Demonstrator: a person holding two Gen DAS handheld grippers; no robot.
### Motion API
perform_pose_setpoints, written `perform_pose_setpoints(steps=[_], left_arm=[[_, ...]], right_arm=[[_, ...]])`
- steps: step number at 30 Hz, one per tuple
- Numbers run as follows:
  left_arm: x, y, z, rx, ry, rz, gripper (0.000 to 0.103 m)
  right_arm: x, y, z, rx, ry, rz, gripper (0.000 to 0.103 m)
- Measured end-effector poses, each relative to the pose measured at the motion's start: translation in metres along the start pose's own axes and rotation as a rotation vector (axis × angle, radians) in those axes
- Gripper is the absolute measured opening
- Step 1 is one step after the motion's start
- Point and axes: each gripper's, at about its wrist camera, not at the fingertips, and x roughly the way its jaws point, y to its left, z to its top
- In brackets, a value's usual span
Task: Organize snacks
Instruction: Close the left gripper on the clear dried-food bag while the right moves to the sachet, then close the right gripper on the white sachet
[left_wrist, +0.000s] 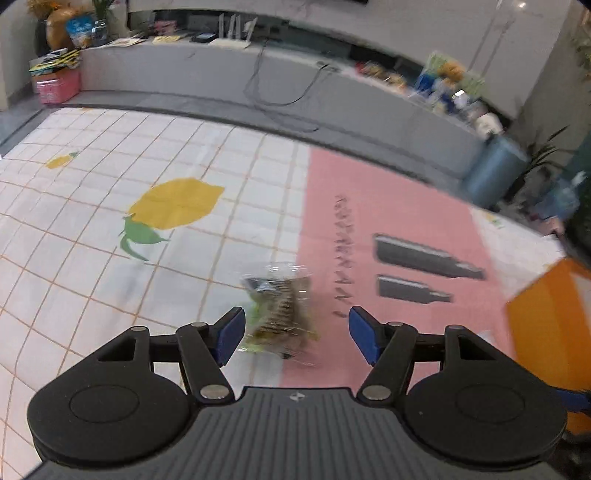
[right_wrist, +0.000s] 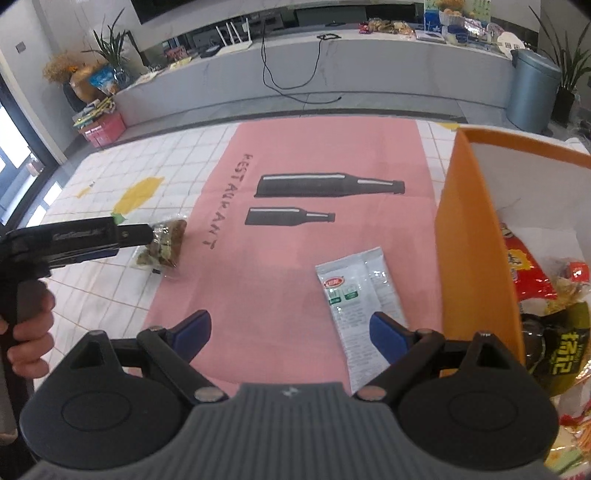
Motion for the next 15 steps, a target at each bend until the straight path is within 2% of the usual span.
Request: perform_pose_setpoints(steps=[5, 7, 8, 9, 11, 15], left_arm=[[0.020, -0.003, 0.005, 0.015, 0.039, 0.003, 0.076], [0.025, -0.002, 0.005, 0.015, 0.037, 0.013, 0.063], [0.028, -0.001, 0.005, 0.008, 0.034, 0.034, 0.047], [0.030, -0.001, 0.005, 0.010, 0.039, 0.035, 0.041], [0.031, 0.000, 0.004, 0.016, 0.032, 0.017, 0.037], [0.028, -0.001, 0.004, 0.017, 0.030, 0.033, 0.034]], right_arm=[[0.013, 0.006, 0.004, -0.012, 0.025, -0.006, 0.091], [0.016, 0.008, 0.005, -0.025, 0.029, -0.010, 0.091], [0.017, 0.008, 0.005, -0.027, 0.032, -0.011, 0.091], [0.019, 0.008, 0.005, -0.025, 0.035, -0.012, 0.091], [0.021, 0.005, 0.005, -0.014, 0.041, -0.017, 0.091], [0.025, 0.000, 0.004, -0.004, 0.058, -0.044, 0.091]])
